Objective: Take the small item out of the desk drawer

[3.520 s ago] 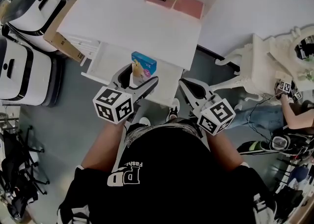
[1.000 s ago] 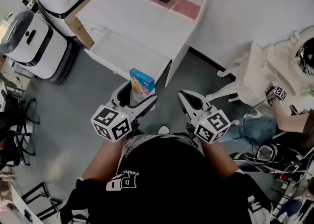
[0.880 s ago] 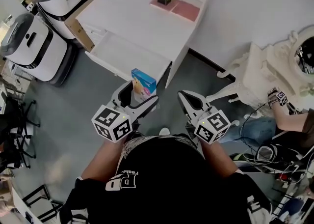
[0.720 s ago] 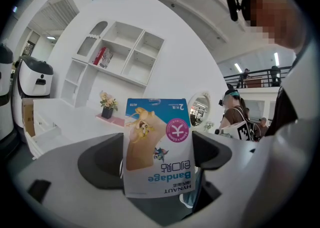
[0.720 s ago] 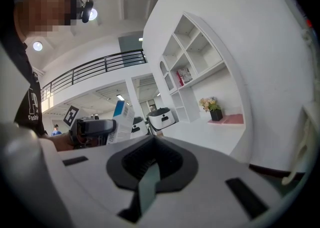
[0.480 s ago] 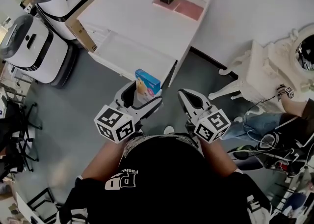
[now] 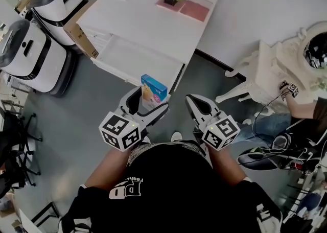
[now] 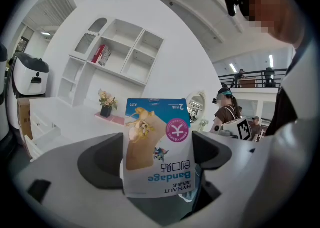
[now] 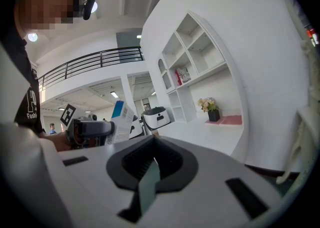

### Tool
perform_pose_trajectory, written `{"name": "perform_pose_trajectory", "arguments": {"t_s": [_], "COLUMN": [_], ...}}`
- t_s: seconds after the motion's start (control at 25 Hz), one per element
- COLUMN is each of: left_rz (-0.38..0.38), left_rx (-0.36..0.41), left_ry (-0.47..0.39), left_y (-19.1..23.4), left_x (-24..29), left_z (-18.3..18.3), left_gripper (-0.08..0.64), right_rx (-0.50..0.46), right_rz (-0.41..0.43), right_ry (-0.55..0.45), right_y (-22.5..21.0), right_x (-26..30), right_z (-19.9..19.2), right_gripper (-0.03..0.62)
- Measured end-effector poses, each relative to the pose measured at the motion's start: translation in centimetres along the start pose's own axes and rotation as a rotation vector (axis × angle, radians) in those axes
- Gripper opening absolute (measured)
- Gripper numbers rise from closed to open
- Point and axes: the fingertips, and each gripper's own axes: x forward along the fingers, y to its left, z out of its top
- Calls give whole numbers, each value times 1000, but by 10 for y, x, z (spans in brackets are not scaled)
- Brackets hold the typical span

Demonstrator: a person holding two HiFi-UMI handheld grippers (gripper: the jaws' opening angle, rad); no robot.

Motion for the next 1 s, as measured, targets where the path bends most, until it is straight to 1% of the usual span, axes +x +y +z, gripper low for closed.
{"name": "perform_pose_trajectory", "arguments": {"t_s": [0.4,1.0], "left_rz": [-20,-38], "left_rx": [12,16], "left_ry": [9,11], "left_y": [11,11], "left_x": [-1,0], "left_z": [5,7], "left_gripper": [425,425], "right_rx": [0,-3], "right_rz": [-17,-14], "right_ry": [-3,5], "right_y": [2,6], "right_x": [11,16], "right_z": [1,1], "right_gripper": [6,6]}}
